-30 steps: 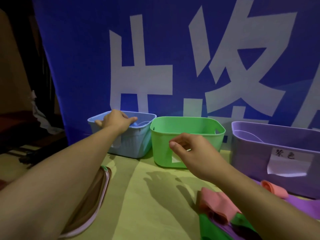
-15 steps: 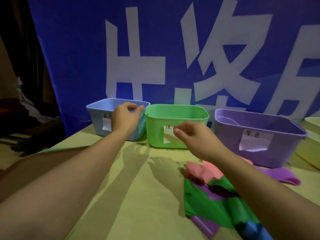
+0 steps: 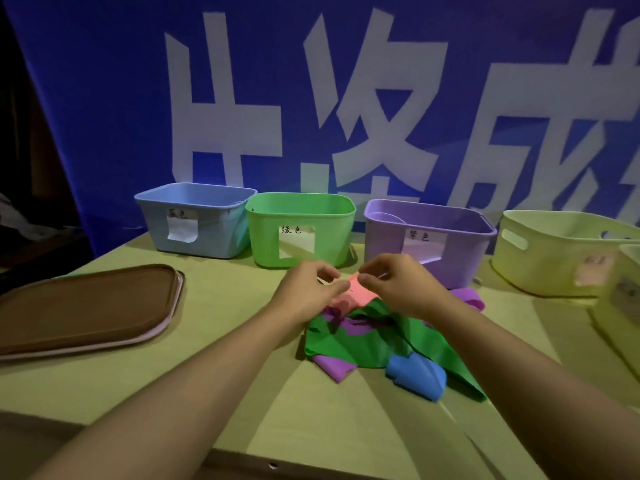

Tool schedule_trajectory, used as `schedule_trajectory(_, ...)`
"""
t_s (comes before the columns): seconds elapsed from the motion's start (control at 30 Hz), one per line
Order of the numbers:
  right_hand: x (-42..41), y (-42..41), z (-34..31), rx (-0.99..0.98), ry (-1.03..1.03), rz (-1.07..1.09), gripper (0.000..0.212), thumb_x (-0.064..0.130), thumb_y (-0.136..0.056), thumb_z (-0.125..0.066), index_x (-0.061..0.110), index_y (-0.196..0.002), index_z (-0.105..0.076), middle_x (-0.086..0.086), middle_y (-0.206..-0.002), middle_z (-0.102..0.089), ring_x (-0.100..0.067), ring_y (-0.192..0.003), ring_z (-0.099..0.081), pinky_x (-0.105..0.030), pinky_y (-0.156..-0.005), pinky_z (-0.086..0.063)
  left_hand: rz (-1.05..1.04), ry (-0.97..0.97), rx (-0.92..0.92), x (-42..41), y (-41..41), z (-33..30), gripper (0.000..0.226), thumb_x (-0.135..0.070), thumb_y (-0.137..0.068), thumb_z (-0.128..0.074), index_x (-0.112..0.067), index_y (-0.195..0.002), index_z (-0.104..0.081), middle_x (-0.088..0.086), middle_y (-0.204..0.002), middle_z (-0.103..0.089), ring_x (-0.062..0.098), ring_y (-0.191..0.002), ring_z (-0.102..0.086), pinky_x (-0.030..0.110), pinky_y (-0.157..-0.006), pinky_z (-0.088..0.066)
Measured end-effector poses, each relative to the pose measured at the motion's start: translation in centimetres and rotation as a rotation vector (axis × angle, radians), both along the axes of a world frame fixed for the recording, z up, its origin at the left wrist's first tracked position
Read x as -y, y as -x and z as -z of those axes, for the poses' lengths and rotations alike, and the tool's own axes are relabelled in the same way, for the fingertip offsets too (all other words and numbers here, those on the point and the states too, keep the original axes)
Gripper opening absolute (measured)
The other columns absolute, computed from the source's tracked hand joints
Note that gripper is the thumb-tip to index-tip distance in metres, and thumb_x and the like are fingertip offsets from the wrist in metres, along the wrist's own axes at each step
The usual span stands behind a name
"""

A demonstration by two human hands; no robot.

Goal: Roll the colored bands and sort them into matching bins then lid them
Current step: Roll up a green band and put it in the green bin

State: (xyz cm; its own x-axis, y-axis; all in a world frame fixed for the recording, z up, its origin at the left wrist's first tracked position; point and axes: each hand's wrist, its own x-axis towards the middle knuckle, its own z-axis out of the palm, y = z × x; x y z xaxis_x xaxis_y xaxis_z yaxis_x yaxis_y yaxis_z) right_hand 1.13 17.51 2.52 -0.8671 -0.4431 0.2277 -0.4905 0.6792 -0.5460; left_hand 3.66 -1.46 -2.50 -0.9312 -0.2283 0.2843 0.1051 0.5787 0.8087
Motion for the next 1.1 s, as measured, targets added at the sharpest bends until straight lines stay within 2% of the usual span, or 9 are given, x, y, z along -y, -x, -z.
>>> schedule_trajectory(0.13, -2.8, 0.1, 1.3, 0.046, -0.055, 0.04, 0.028, 0.036, -0.094, -0.072, 0.017, -0.115, -0.074, 0.001, -0.11, -0.075, -0.015, -0.098, -0.069, -0.034, -0.091, -0.054, 0.241, 0.071, 0.086, -2.3, -0.8, 0.3, 0.034, -0.027, -0.081, -0.087, -0.031, -0.112, -0.072, -0.017, -0.105, -0.068, 0.013, -0.098, -0.068, 0.031, -0.089, -0.056)
schedule_trajectory(0.27, -5.3, -0.2, 2.2, 0.081, -0.104, 0.042, 0.033, 0.04, -0.091, -0.075, 0.019, -0.117, -0.073, 0.001, -0.114, -0.074, -0.014, -0.099, -0.068, -0.034, -0.092, -0.054, 0.351, 0.285, 0.033, -4.9, -1.3, 0.1, 0.045, -0.025, -0.084, -0.084, -0.034, -0.126, -0.07, -0.017, -0.126, -0.066, 0.008, -0.119, -0.058, 0.029, -0.106, -0.044)
schedule_trajectory(0.33, -6.3, -0.5, 2.5, 0.092, -0.125, 0.034, 0.034, 0.042, -0.091, -0.075, 0.019, -0.115, -0.075, 0.003, -0.113, -0.074, -0.013, -0.099, -0.066, -0.03, -0.089, -0.052, 0.352, 0.381, 0.031, -5.8, -1.4, 0.0, 0.04, -0.026, -0.089, -0.079, -0.03, -0.129, -0.07, -0.011, -0.132, -0.066, 0.007, -0.121, -0.056, 0.019, -0.1, -0.039)
schedule_trajectory(0.43, -7.5, -0.8, 2.7, 0.104, -0.125, 0.027, 0.034, 0.047, -0.093, -0.07, 0.021, -0.114, -0.075, 0.006, -0.114, -0.073, -0.011, -0.099, -0.065, -0.028, -0.087, -0.051, 0.363, 0.462, 0.053, -6.1, -1.2, 0.2, 0.036, -0.031, -0.095, -0.072, -0.031, -0.131, -0.07, -0.008, -0.134, -0.067, 0.01, -0.12, -0.058, 0.017, -0.091, -0.037)
schedule_trajectory(0.57, -8.7, -1.6, 2.3, 0.046, -0.108, 0.013, 0.038, 0.048, -0.095, -0.067, 0.021, -0.123, -0.071, 0.008, -0.12, -0.07, -0.008, -0.106, -0.063, -0.025, -0.092, -0.048, 0.368, 0.456, 0.1, -5.8, -1.2, -0.1, 0.034, -0.036, -0.098, -0.067, -0.035, -0.133, -0.068, -0.012, -0.135, -0.067, 0.008, -0.119, -0.059, 0.026, -0.101, -0.045)
schedule_trajectory(0.67, -9.7, -2.4, 1.8, 0.027, -0.087, -0.057, 0.046, 0.05, -0.087, -0.076, 0.026, -0.125, -0.068, 0.013, -0.126, -0.064, -0.006, -0.116, -0.059, -0.027, -0.1, -0.047, 0.376, 0.401, 0.12, -5.5, -1.1, -0.3, 0.03, -0.033, -0.098, -0.068, -0.036, -0.128, -0.072, -0.014, -0.127, -0.071, 0.007, -0.114, -0.061, 0.026, -0.097, -0.047)
schedule_trajectory(0.77, -11.1, -3.1, 1.9, -0.042, -0.279, -0.105, 0.059, 0.065, -0.07, -0.082, 0.039, -0.117, -0.057, 0.013, -0.122, -0.05, -0.013, -0.114, -0.042, -0.033, -0.098, -0.042, 0.381, 0.345, 0.154, -5.3, -0.9, -0.3, 0.028, -0.031, -0.098, -0.069, -0.035, -0.125, -0.073, -0.014, -0.123, -0.073, 0.006, -0.113, -0.063, 0.026, -0.099, -0.048)
schedule_trajectory(0.9, -13.2, -3.6, 3.3, -0.04, -0.446, -0.119, 0.074, 0.073, -0.061, -0.082, 0.032, -0.105, -0.038, 0.008, -0.111, -0.043, -0.018, -0.101, -0.04, -0.033, -0.087, -0.043, 0.383, 0.353, 0.173, -5.6, -0.9, -0.2, 0.03, -0.032, -0.097, -0.07, -0.031, -0.127, -0.073, -0.012, -0.126, -0.072, 0.006, -0.114, -0.063, 0.027, -0.101, -0.048)
schedule_trajectory(1.1, -15.1, -4.1, 3.5, -0.026, -0.386, -0.1, 0.052, 0.058, -0.074, -0.083, 0.035, -0.103, -0.047, 0.013, -0.11, -0.046, -0.011, -0.096, -0.048, -0.022, -0.075, -0.041, 0.368, 0.411, 0.197, -6.1, -1.3, -0.6, 0.031, -0.031, -0.097, -0.069, -0.03, -0.128, -0.072, -0.012, -0.129, -0.069, 0.008, -0.117, -0.061, 0.025, -0.098, -0.044)
